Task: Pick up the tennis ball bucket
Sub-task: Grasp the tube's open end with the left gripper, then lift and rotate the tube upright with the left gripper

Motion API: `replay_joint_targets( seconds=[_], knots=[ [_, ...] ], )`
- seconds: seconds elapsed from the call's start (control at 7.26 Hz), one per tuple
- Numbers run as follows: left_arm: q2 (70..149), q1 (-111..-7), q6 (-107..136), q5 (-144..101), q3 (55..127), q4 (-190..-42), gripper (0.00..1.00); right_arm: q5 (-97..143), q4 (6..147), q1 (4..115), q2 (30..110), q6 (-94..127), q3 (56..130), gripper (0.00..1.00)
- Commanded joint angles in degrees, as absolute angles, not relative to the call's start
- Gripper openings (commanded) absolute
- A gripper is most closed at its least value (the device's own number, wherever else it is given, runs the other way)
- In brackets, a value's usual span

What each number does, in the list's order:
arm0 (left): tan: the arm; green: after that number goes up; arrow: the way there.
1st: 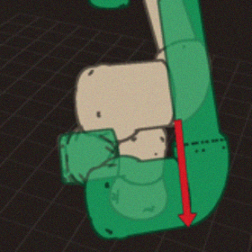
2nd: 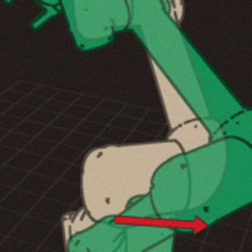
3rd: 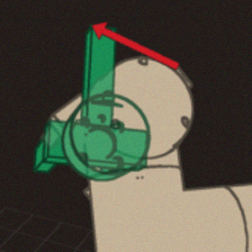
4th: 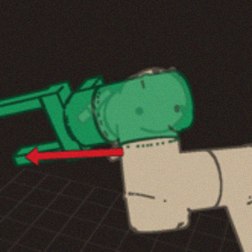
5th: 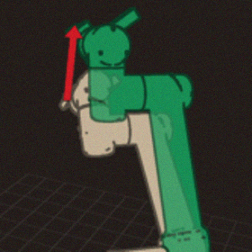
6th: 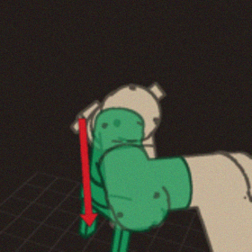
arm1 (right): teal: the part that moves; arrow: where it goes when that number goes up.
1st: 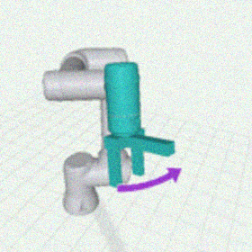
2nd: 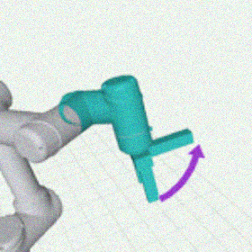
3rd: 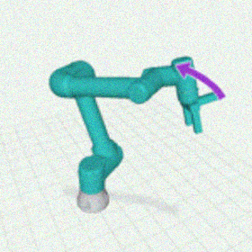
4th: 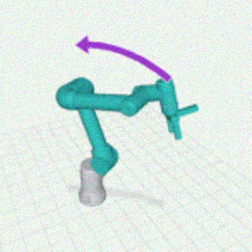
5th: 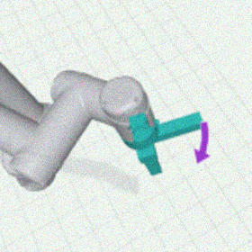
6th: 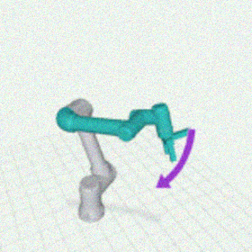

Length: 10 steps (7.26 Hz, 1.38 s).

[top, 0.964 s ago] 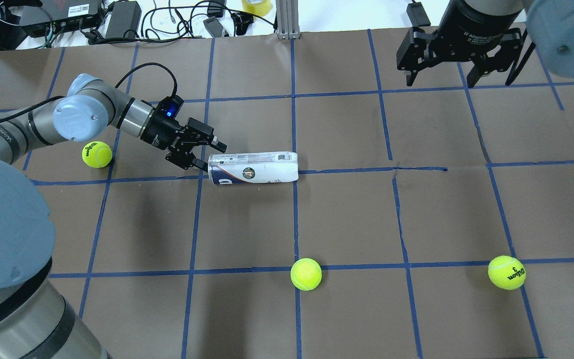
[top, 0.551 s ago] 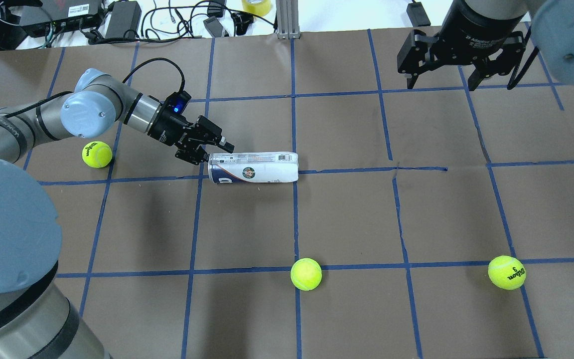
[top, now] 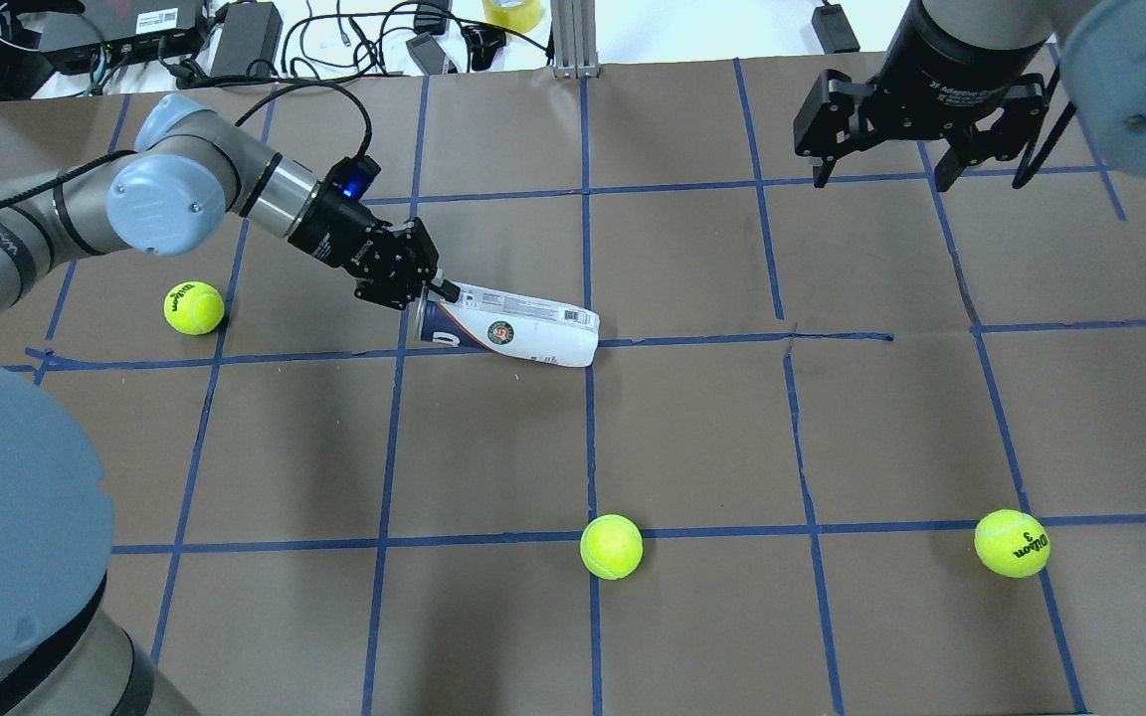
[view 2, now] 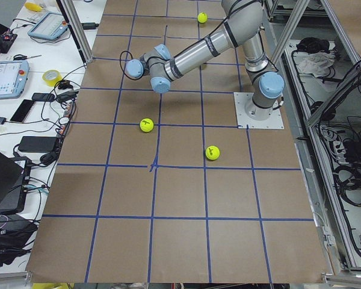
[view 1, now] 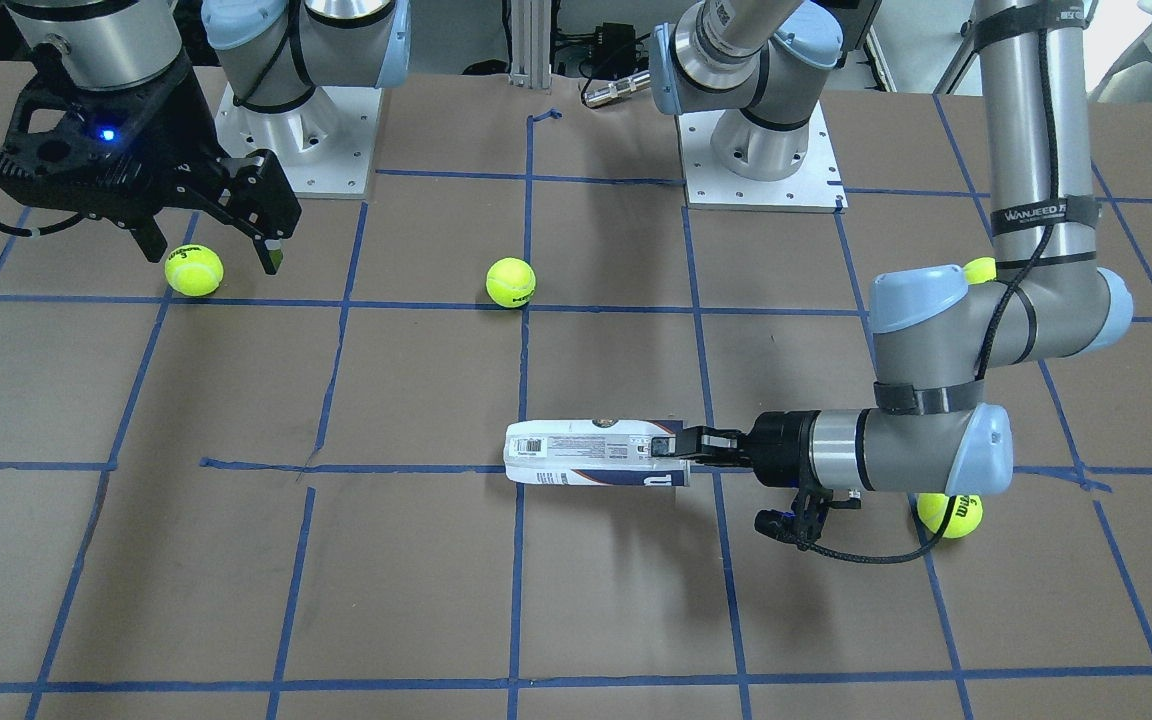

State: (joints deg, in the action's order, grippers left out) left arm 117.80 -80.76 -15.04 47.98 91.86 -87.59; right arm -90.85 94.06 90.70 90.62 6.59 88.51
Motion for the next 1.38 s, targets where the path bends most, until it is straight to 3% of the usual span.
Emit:
replay_joint_targets(
  seconds=[0.0, 0.28, 0.55, 1.24],
  knots=[
    [113.0, -86.5, 3.7, 48.7, 82.1, -87.4, 0.00, -90.9, 93.9, 90.7, 90.7, 6.7, 88.6, 1.00],
    [112.9, -92.8, 19.1, 60.7, 74.5, -80.4, 0.00, -90.9, 93.9, 90.5, 90.7, 6.7, 88.9, 1.00],
    [115.0, -97.6, 12.7, 81.7, 74.3, -72.3, 0.00, -90.8, 93.9, 90.4, 91.0, 6.7, 89.7, 1.00],
    [118.8, -100.6, 4.5, 90.6, 73.4, -75.1, 0.00, -90.8, 93.9, 90.6, 91.3, 6.7, 89.8, 1.00]
  ],
)
